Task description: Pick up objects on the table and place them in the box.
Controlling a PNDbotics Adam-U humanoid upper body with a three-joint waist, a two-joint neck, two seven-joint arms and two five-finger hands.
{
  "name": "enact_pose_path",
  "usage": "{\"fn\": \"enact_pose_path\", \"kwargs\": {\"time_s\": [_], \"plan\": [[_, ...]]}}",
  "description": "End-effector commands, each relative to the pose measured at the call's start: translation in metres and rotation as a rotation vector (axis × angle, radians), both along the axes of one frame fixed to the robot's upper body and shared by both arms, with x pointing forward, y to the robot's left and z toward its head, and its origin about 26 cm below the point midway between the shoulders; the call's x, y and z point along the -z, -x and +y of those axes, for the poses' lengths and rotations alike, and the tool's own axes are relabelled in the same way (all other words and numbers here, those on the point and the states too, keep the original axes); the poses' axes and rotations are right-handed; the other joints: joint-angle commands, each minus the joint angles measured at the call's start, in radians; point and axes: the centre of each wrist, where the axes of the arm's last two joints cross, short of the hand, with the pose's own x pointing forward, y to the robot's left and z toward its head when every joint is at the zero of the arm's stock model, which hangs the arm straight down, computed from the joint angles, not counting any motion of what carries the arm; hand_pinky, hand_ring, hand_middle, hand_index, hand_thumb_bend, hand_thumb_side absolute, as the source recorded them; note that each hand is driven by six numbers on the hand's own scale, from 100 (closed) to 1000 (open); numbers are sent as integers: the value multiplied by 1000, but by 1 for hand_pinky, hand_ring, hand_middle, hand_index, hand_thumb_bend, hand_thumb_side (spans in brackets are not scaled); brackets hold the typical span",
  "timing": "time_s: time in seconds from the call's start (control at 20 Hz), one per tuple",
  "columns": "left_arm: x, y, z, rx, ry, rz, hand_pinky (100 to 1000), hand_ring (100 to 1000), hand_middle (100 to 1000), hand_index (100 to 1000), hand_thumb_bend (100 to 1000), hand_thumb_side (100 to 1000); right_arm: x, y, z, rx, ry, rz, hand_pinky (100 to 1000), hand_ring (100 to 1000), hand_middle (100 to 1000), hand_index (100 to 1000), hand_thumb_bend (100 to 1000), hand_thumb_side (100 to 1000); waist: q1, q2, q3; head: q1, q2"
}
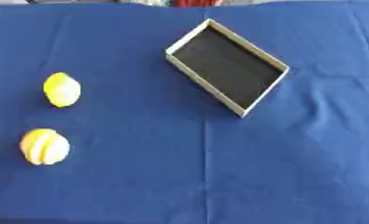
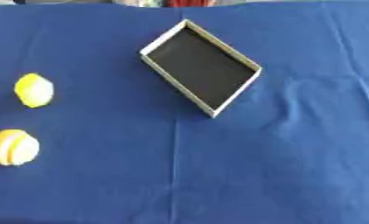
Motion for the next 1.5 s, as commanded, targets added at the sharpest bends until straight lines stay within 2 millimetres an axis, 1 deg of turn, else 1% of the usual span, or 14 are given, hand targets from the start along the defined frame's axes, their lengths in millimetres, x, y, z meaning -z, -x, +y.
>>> {"fn": "enact_pose_path", "kwargs": {"time_s": [0.05,0.2,0.3,0.35,0.4,0.45,0.5,0.55,0.6,0.65,0.85,0.95,1.1,1.5], "plan": [[-15,3,-1,-6,-134,13,883,836,814,906,224,803,-8,4,0,-1,29,-24,832,842,770,823,100,816,1,-23,4,0,3],[-14,4,-1,-22,-244,69,882,846,824,918,230,759,-8,4,0,0,32,-22,832,842,770,823,100,816,3,-23,6,1,5],[-11,5,-1,-27,-318,112,884,862,838,928,252,652,-7,4,0,0,35,-21,832,842,770,823,100,817,4,-23,6,2,7],[-9,6,-1,-27,-358,137,886,869,843,931,269,618,-7,4,0,0,37,-20,832,842,770,823,100,817,5,-23,7,2,8],[-6,6,-1,-30,-393,160,886,870,844,931,272,611,-7,4,0,1,38,-19,832,842,770,823,100,817,5,-23,7,2,9],[-4,7,0,-34,-425,184,888,875,848,931,275,526,-7,4,0,1,38,-19,832,842,770,823,100,818,6,-23,7,3,10],[-1,7,0,-38,-454,205,888,876,849,931,273,500,-7,4,0,1,38,-19,832,842,770,823,100,818,7,-24,8,5,11],[1,7,1,-45,-480,226,891,885,855,933,285,398,-7,4,0,0,38,-18,832,842,770,823,100,819,7,-24,8,6,12],[4,6,3,-52,-506,250,892,886,856,933,289,386,-7,4,0,-1,39,-17,832,842,770,823,100,820,7,-24,7,8,12],[7,5,5,-58,-530,273,898,891,858,928,291,333,-7,4,0,-2,39,-16,832,842,769,823,100,820,7,-24,6,10,13],[17,1,11,-48,-612,346,911,902,847,895,290,204,-5,4,1,-5,41,-9,832,843,769,823,100,825,5,-23,4,15,15],[21,0,13,-34,-652,379,919,904,848,907,286,130,-5,4,2,-9,43,-5,832,843,769,823,100,825,5,-22,3,18,15],[25,-1,16,-17,-697,436,931,907,848,908,295,100,-5,3,3,-13,45,0,832,842,769,822,100,828,6,-22,2,21,17],[32,-4,18,12,-744,578,941,907,849,925,321,105,-4,3,5,-26,45,8,833,841,766,821,100,830,8,-24,-5,26,22]]}}
